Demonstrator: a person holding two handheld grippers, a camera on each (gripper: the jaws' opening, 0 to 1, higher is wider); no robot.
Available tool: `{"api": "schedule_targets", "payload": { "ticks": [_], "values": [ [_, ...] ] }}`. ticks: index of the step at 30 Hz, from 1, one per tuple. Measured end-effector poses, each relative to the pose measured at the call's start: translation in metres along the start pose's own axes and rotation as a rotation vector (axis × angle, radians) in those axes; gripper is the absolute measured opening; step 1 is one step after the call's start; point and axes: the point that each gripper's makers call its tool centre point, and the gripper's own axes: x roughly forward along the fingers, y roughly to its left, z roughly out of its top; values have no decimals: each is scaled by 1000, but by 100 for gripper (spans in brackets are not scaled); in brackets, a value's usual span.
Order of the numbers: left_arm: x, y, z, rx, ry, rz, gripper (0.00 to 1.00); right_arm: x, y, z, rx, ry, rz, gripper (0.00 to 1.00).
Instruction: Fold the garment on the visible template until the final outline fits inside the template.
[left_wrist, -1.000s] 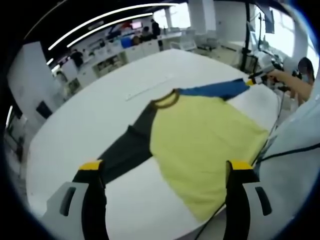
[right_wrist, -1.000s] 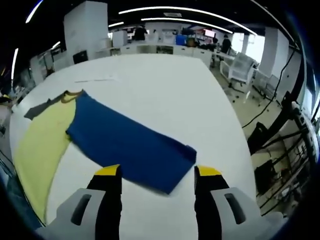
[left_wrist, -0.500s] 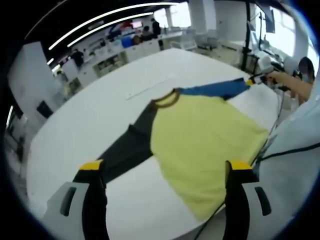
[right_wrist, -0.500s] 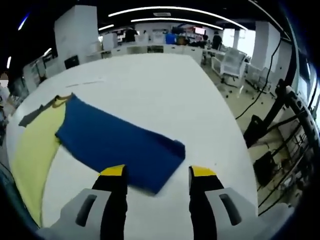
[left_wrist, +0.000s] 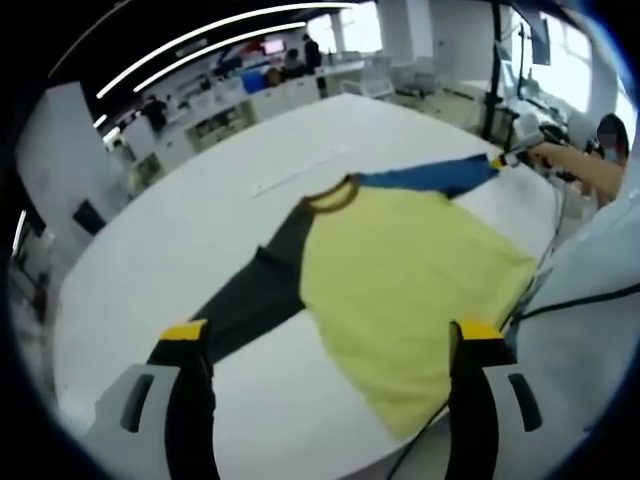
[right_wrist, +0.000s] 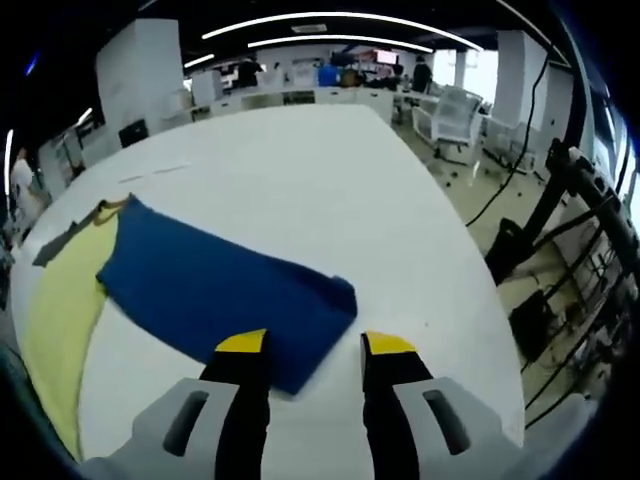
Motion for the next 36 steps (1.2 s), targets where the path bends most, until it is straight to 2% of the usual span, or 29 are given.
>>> {"api": "schedule_targets", "payload": {
  "ticks": [2,8,16,31,36],
  "values": [
    [0,1,2,2,-3,1,94,-1,1,-1,0,2,-3,36],
    [3,-1,5,7,-7,-7,93,8,-16,-3,22,13,-16,35],
    [3,0,6,9,-5,-6,92,12,-19,-3,27,16,-26,33],
    [-2,0,1,-5,-6,4,90,19,-19,-2,41,14,-6,16],
    [-3,-1,0,-4,-6,6,90,17,-16,-3,43,12,-9,15]
  ]
}}
